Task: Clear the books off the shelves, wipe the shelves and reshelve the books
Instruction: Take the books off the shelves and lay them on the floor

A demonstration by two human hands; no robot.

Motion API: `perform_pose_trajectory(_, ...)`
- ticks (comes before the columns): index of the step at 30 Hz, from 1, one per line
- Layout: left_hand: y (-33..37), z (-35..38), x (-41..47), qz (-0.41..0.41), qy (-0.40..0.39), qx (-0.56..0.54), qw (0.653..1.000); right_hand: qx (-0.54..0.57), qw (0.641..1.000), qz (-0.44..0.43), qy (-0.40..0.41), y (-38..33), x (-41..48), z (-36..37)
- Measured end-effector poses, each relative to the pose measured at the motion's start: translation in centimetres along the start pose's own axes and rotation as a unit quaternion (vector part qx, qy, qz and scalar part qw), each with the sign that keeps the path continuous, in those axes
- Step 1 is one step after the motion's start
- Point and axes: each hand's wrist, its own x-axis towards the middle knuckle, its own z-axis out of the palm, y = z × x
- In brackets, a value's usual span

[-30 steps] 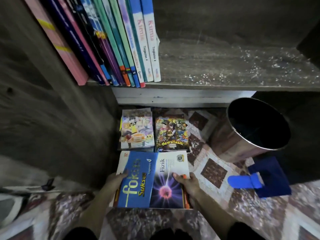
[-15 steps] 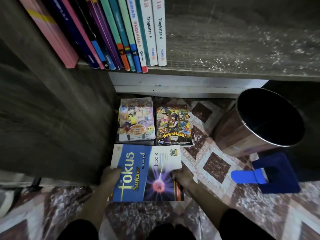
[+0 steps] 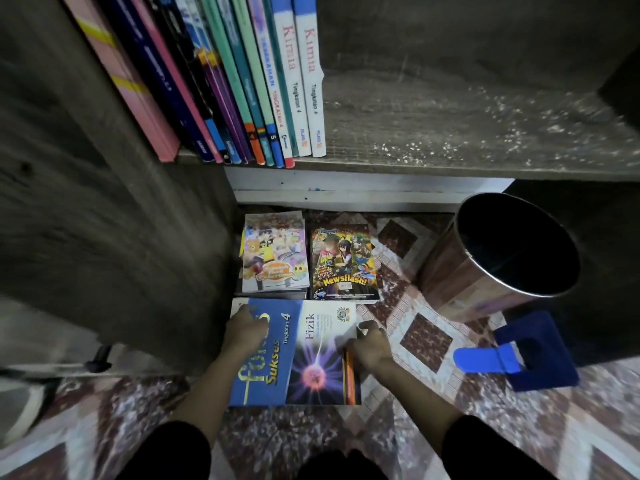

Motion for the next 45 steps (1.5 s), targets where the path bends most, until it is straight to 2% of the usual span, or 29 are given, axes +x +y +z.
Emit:
perform_pose_trajectory(8, 4.5, -2.5, -3.4, 0.082, -0.032, -0.004, 0.996, 0.138, 0.985, -0.085, 0.057, -3.3, -3.5, -4.4)
perform_pose_trajectory(15, 8.5, -5.7, -8.3, 0.184, 0.06, -0.007, 0.981, 0.222, 0.945, -0.217, 0.101, -7.8, -9.1, -8.0)
perform_pose_trajectory(20, 12.6, -9.3, -11.8, 0.295, 0.149, -0.021, 0.944, 0.198, 0.907, -0.336, 0.157, -12.8, -12.8, -10.5)
perform_pose_trajectory(25, 17.8, -13.1, -16.0, 0.424, 0.247, 0.031, 0.871, 0.181, 0.862, -0.433, 0.19, -18.2, -15.3, -12.7)
perform_pose_trajectory(30, 24.3, -16.8, -18.0, 0.544, 0.413, 0.118, 0.721, 0.148, 0.828, -0.49, 0.227, -24.1, -15.3, -14.2)
perform_pose_trajectory(33, 27.7, -18.7, -18.5, 0.557, 0.474, 0.164, 0.662, 0.113, 0.817, -0.516, 0.233, -27.1, -15.1, -15.4)
perform_pose_trajectory(34, 28.5, -19.1, -18.6, 0.549, 0.48, 0.189, 0.658, 0.097, 0.816, -0.521, 0.231, -27.9, -15.1, -15.8)
perform_pose_trajectory(38, 30.4, -20.4, -17.9, 0.488, 0.458, 0.269, 0.693, 0.056, 0.822, -0.519, 0.229, -30.3, -14.8, -16.6)
perform_pose_trajectory(41, 30.3, -20.5, -17.0, 0.469, 0.468, 0.306, 0.683, 0.027, 0.84, -0.498, 0.214, -31.1, -14.0, -16.6)
perform_pose_trajectory(45, 30.1, -20.2, -16.4, 0.487, 0.485, 0.277, 0.672, -0.001, 0.843, -0.499, 0.199, -31.4, -13.1, -16.0)
